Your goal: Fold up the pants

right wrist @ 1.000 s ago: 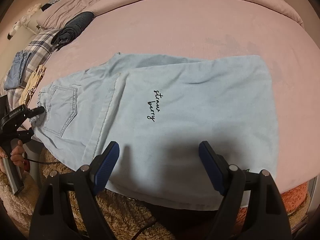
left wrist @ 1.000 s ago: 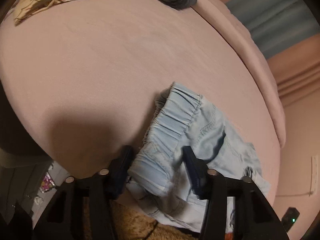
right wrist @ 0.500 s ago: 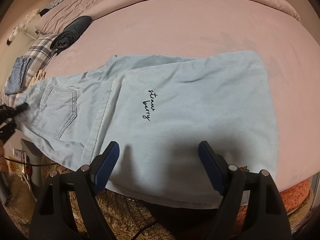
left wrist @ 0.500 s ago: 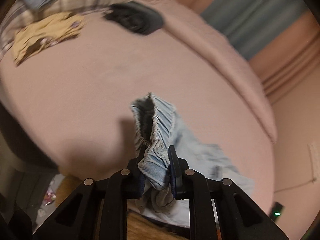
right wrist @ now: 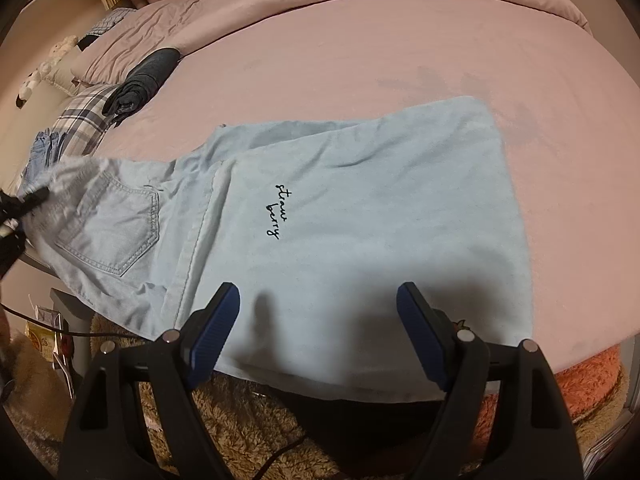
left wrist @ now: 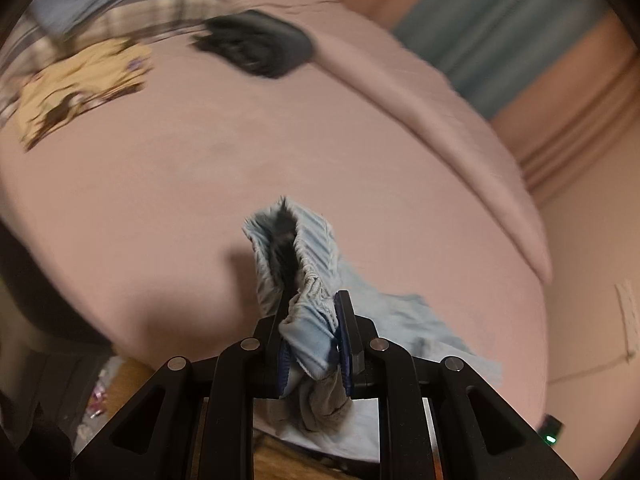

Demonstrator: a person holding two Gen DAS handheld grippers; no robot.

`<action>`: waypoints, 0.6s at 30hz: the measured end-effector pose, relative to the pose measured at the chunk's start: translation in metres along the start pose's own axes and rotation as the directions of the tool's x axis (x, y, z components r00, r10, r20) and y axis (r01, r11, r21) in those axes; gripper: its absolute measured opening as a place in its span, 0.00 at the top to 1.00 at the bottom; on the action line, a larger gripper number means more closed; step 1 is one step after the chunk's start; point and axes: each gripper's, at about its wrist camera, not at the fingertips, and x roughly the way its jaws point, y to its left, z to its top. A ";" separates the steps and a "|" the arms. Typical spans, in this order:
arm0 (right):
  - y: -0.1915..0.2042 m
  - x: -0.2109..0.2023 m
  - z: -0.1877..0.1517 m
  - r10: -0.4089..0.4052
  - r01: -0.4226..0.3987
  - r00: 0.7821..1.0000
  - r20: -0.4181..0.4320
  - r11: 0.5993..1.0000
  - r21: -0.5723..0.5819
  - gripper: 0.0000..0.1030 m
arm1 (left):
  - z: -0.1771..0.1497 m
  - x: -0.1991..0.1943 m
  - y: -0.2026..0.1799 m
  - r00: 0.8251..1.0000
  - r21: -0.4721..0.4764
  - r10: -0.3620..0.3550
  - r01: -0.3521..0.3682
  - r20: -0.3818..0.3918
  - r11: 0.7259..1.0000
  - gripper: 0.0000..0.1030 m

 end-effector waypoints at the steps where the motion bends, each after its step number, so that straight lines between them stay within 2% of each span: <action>1: 0.000 0.001 0.002 0.001 -0.001 1.000 -0.003 1.000 -0.002 0.21 | 0.001 0.006 0.008 1.000 -0.010 0.020 -0.020 -0.014 1.000 0.83; 5: 0.004 0.003 0.002 0.002 -0.002 1.000 -0.010 1.000 -0.018 0.21 | -0.005 0.041 0.044 0.985 -0.062 0.132 -0.140 -0.115 0.988 0.83; 6: 0.005 0.004 0.003 0.002 -0.002 1.000 -0.011 1.000 -0.020 0.21 | -0.010 0.045 0.053 0.980 -0.079 0.145 -0.157 -0.136 0.984 0.82; 7: 0.006 0.004 0.003 0.001 -0.001 1.000 -0.011 1.000 -0.023 0.21 | -0.014 0.044 0.059 0.981 -0.101 0.126 -0.142 -0.145 0.985 0.79; 10: 0.005 0.005 0.002 -0.006 0.006 1.000 -0.018 1.000 -0.023 0.21 | -0.023 0.034 0.069 0.991 -0.166 0.057 -0.077 -0.120 0.983 0.50; 11: 0.004 0.005 0.003 -0.008 0.007 1.000 -0.021 1.000 -0.025 0.21 | -0.026 0.031 0.071 0.992 -0.178 0.052 -0.071 -0.111 0.981 0.34; 12: 0.004 0.005 0.004 -0.011 0.010 1.000 -0.022 1.000 -0.026 0.21 | -0.028 0.031 0.071 0.993 -0.181 0.054 -0.073 -0.106 0.981 0.24; 14: 0.006 0.005 0.005 -0.015 0.014 1.000 -0.018 0.999 -0.030 0.21 | -0.032 0.035 0.072 0.990 -0.165 0.072 -0.091 -0.118 0.982 0.23; 16: 0.007 0.006 0.005 -0.015 0.015 1.000 -0.017 0.999 -0.030 0.21 | -0.033 0.046 0.072 0.983 -0.188 0.082 -0.112 -0.161 0.976 0.23; 18: 0.010 0.006 0.003 -0.013 0.012 1.000 -0.021 0.999 -0.034 0.21 | -0.037 0.058 0.076 0.977 -0.232 0.041 -0.090 -0.207 0.969 0.23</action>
